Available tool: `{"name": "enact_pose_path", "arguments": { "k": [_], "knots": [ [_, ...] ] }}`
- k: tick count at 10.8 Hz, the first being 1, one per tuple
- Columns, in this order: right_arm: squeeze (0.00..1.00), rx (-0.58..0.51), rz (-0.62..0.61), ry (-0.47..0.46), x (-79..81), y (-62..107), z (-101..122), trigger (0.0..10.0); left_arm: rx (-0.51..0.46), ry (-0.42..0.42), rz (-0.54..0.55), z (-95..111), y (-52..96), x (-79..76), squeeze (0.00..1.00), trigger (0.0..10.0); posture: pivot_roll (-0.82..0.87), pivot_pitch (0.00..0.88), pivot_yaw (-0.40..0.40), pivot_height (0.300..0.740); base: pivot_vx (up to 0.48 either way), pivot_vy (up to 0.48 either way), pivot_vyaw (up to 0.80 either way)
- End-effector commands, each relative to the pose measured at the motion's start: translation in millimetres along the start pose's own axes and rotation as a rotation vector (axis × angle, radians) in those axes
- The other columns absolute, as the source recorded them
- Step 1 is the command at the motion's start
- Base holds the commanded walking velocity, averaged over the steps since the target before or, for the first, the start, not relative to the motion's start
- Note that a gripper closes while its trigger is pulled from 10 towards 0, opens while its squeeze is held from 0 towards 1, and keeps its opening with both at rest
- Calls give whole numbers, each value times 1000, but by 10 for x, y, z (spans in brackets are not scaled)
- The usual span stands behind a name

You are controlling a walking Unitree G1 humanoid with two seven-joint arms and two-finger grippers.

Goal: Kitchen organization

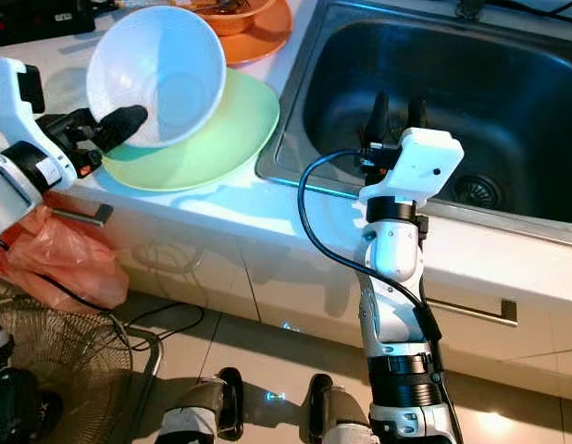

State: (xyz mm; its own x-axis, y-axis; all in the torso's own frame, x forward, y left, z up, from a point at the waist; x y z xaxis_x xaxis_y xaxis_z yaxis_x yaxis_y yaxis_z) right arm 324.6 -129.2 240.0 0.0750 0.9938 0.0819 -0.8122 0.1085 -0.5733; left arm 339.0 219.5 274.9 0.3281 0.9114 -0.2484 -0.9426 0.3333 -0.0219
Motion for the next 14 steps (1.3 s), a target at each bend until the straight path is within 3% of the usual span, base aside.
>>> {"name": "enact_pose_path", "arguments": {
  "k": [1, 2, 14],
  "knots": [
    [0, 13, -6, 11, -32, 35, -27, 10000, -11, 11, -13, 18, 15, -32, 0, 8902, 127, 265, 10, 740, 0, 0, 0],
    [0, 12, -5, 11, -31, 36, -24, 10000, -18, 11, -2, 16, 12, -21, 0, 0, 126, 266, 11, 740, 0, 0, 0],
    [0, 19, 5, 8, -9, 35, -37, 10000, -89, 10, 14, 92, 6, -37, 0, 0, 129, 266, 4, 740, 0, 0, 0]
  ]
}}
Point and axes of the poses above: a point about 5 cm out from each wrist's last joint towards the gripper, its own y axis pointing back from the gripper into the wrist, its own z axis along the axis of the wrist's last joint, x = y × z, the point moved 2 cm from there along -y, pointing out of the wrist towards the gripper, and after that the axes turned 3 degrees about y, right-handed, at the moved point
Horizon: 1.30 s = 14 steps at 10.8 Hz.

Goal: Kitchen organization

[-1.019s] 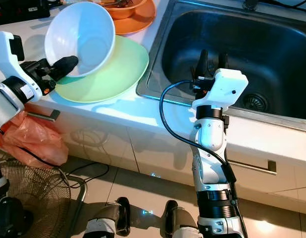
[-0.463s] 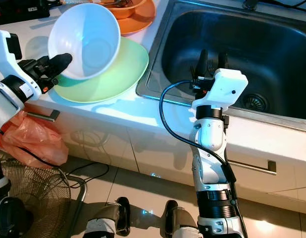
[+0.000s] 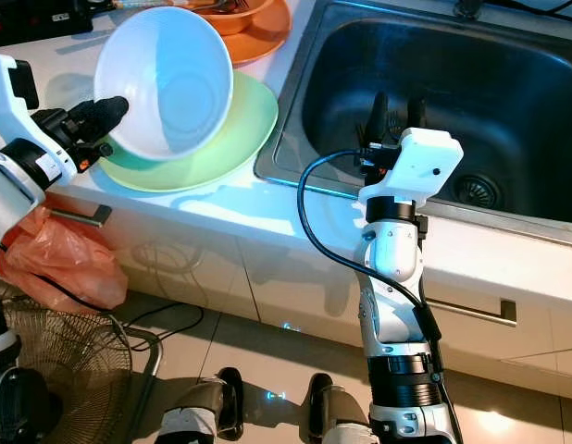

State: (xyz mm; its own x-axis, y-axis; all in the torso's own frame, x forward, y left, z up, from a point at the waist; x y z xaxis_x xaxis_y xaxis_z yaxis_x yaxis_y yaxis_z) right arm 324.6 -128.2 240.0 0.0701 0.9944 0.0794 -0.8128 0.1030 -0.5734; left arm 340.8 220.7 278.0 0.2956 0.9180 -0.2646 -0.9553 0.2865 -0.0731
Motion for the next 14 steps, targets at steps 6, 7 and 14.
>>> {"name": "enact_pose_path", "arguments": {
  "k": [6, 7, 14],
  "knots": [
    [0, 23, 2, 11, -21, 30, -47, 10000, -78, 45, -26, 79, -8, -103, 0, 0, 128, 265, 0, 740, 0, 0, 0],
    [0, 24, 2, 11, -20, 30, -48, 10000, -117, 76, -24, 107, -23, -125, 0, 0, 128, 265, -1, 740, 0, 0, 0],
    [0, 21, 16, 6, -3, 3, -35, 10000, -385, 157, -200, 321, -144, -698, 0, 10000, 121, 257, -7, 740, 0, 0, 0]
  ]
}}
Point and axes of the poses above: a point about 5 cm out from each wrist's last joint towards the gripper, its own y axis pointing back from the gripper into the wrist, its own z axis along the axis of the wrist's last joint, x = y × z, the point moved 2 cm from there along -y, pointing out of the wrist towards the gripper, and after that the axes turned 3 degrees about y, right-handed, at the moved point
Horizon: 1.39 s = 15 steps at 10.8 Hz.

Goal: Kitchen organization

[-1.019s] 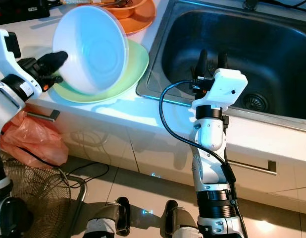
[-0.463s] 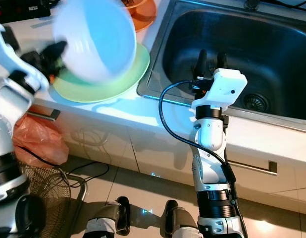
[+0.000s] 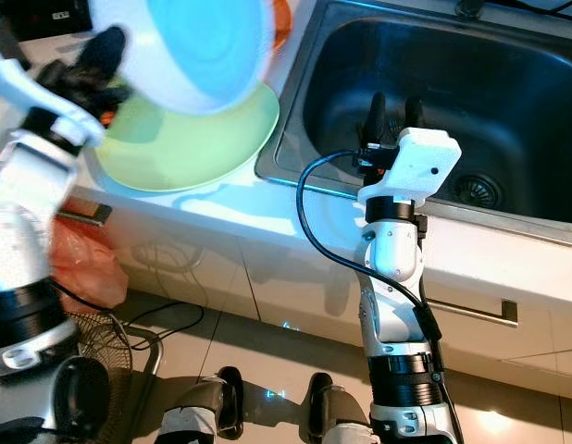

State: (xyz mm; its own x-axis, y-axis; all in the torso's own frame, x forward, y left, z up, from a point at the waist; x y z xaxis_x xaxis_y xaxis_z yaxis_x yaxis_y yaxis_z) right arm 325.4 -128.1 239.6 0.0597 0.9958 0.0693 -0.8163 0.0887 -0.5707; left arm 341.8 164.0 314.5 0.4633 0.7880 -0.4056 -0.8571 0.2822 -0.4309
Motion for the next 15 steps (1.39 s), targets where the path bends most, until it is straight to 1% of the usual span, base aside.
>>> {"name": "enact_pose_path", "arguments": {
  "k": [1, 2, 3, 4, 5, 6, 7, 8, 9, 10, 12, 13, 15],
  "knots": [
    [0, 13, 1, 0, -1, -2, -14, 10000, -34, -29, -74, 8, -47, -226, 0, 10000, 115, 254, -6, 740, 0, 0, 0],
    [0, 11, -1, -6, -5, -12, 2, 10000, -34, -35, -78, -37, -73, -285, 0, 10000, 113, 253, -6, 740, 0, 0, 0],
    [0, -10, -14, -25, -29, -72, 87, 10000, -42, -81, -79, -72, -102, -366, 0, 10000, 113, 253, -6, 740, 0, 0, 0],
    [0, -24, -10, -28, -26, -112, 139, 10000, -45, -130, -79, -97, -117, -408, 0, 10000, 106, 252, -5, 740, 0, 0, 0],
    [0, -42, -4, -29, -26, -141, 195, 10000, -60, -174, -75, -113, -129, -435, 0, 10000, 103, 249, -5, 740, 0, 0, 0],
    [0, -52, -5, -29, -44, -158, 229, 10000, -76, -184, -69, -111, -138, -437, 0, 10000, 103, 247, -5, 740, 0, 0, 0],
    [0, -53, -8, -49, -63, -186, 264, 10000, -96, -199, -62, -98, -159, -437, 0, 10000, 101, 246, -5, 740, 0, 0, 0],
    [0, -58, 7, -73, -54, -218, 309, 10000, -99, -231, -61, -124, -183, -453, 0, 10000, 96, 242, -4, 740, 0, 0, 0],
    [0, -62, 12, -81, -48, -230, 330, 10000, -97, -233, -63, -152, -195, -462, 0, 10000, 94, 241, -5, 740, 0, 0, 0],
    [0, -67, 17, -115, -48, -250, 368, 10000, -101, -244, -74, -181, -210, -503, 0, 10000, 92, 242, -8, 740, 0, 0, 0],
    [0, -46, 31, -209, -25, -278, 397, 10000, -114, -262, -80, -179, -221, -546, 0, 10000, 95, 247, -8, 740, 0, 0, 0],
    [0, -24, 75, -278, 32, -280, 395, 10000, -117, -266, -83, -192, -229, -576, 0, 10000, 97, 249, -7, 740, 0, 0, 0],
    [0, -21, 121, -301, 90, -257, 409, 10000, -113, -264, -81, -213, -235, -582, 0, 10000, 93, 252, -6, 740, 0, 0, 0]
  ]
}}
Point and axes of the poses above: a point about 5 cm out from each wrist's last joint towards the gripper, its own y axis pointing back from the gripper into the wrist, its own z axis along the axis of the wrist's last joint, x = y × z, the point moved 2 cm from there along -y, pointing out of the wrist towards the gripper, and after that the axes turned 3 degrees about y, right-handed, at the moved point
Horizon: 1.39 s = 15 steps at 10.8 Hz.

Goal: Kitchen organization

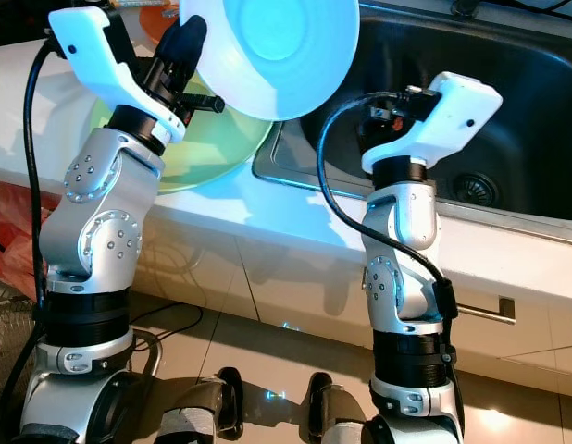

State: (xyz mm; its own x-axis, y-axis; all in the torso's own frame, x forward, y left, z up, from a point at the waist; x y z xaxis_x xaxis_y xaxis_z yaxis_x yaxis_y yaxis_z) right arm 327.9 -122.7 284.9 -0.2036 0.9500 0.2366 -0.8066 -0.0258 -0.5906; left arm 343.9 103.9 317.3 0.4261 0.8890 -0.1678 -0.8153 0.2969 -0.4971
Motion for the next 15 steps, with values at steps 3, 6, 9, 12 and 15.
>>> {"name": "enact_pose_path", "arguments": {
  "k": [3, 6, 9, 12, 15],
  "knots": [
    [0, -8, 65, -52, 98, 35, 60, 10000, -55, -2, -21, 109, -71, -64, 0, 10000, 93, 256, -5, 740, 0, 0, 0],
    [0, 14, 148, -94, 221, 77, 32, 10000, -54, -16, -21, 112, -89, -30, 0, 10000, 97, 256, -5, 740, 0, 0, 0],
    [0, 38, 158, -104, 236, 100, -19, 10000, -48, 13, -60, 97, -87, -101, 0, 10000, 99, 257, -7, 740, 0, 0, 0],
    [0, 49, 164, -105, 247, 115, -46, 10000, -59, 47, -75, 99, -76, -127, 0, 10000, 99, 257, -7, 740, 0, 0, 0],
    [0, 55, 158, -103, 241, 123, -62, 10000, -51, 81, -113, 77, -64, -176, 0, 10000, 99, 257, -7, 740, 0, 0, 0]
  ]
}}
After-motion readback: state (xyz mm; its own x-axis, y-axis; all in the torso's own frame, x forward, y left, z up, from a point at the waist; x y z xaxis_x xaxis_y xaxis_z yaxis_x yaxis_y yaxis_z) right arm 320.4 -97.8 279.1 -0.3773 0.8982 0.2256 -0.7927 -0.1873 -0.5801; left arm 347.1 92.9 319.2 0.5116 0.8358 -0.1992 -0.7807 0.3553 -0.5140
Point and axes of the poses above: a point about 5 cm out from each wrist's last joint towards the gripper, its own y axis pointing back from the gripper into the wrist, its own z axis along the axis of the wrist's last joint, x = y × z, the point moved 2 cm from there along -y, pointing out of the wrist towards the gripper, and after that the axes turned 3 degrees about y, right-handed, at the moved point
